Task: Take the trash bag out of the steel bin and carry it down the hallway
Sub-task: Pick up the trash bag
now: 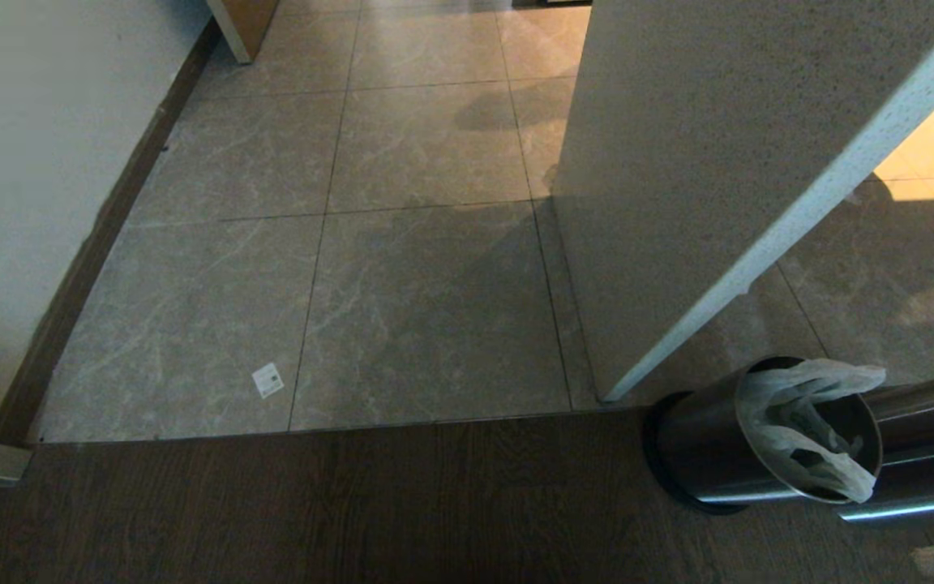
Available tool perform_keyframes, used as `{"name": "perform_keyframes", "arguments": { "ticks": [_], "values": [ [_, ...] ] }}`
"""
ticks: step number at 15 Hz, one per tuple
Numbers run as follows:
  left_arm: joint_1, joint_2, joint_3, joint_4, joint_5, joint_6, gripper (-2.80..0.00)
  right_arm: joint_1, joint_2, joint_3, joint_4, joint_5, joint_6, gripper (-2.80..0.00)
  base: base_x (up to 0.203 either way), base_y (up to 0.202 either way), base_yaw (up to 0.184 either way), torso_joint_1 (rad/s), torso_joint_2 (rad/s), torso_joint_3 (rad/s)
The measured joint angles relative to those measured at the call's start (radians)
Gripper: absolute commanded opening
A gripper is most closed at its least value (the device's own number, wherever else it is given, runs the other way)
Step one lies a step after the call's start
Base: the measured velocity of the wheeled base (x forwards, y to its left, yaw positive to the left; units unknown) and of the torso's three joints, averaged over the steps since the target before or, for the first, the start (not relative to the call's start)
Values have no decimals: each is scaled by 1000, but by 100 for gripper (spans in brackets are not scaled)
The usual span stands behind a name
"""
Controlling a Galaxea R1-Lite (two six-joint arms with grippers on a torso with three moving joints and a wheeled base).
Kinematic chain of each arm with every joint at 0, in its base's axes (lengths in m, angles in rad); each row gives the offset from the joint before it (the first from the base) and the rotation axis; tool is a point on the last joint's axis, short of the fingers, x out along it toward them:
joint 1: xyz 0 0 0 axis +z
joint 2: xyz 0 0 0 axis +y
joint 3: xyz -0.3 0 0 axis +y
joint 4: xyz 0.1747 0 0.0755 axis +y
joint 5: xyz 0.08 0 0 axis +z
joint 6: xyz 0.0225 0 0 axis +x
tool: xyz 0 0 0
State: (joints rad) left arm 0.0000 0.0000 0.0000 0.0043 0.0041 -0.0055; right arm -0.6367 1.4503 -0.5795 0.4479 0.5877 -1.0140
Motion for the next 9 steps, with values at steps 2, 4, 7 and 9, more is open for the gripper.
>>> {"name": "perform_keyframes", "arguments": {
  "ticks": [2,4,7,9],
  "values": [
    [0,0,0,0,0,0,-280,12,45,4,-60,0,1,-280,0,0,0,0,0,0],
    [0,0,0,1,0,0,-280,26,105,-4,-125,0,4,-280,0,0,0,0,0,0],
    [0,0,0,0,0,0,-280,40,205,-24,-232,-1,61,-280,0,0,0,0,0,0],
    [0,0,0,0,0,0,-280,59,267,-67,-265,0,115,-280,0,0,0,0,0,0]
  ]
}}
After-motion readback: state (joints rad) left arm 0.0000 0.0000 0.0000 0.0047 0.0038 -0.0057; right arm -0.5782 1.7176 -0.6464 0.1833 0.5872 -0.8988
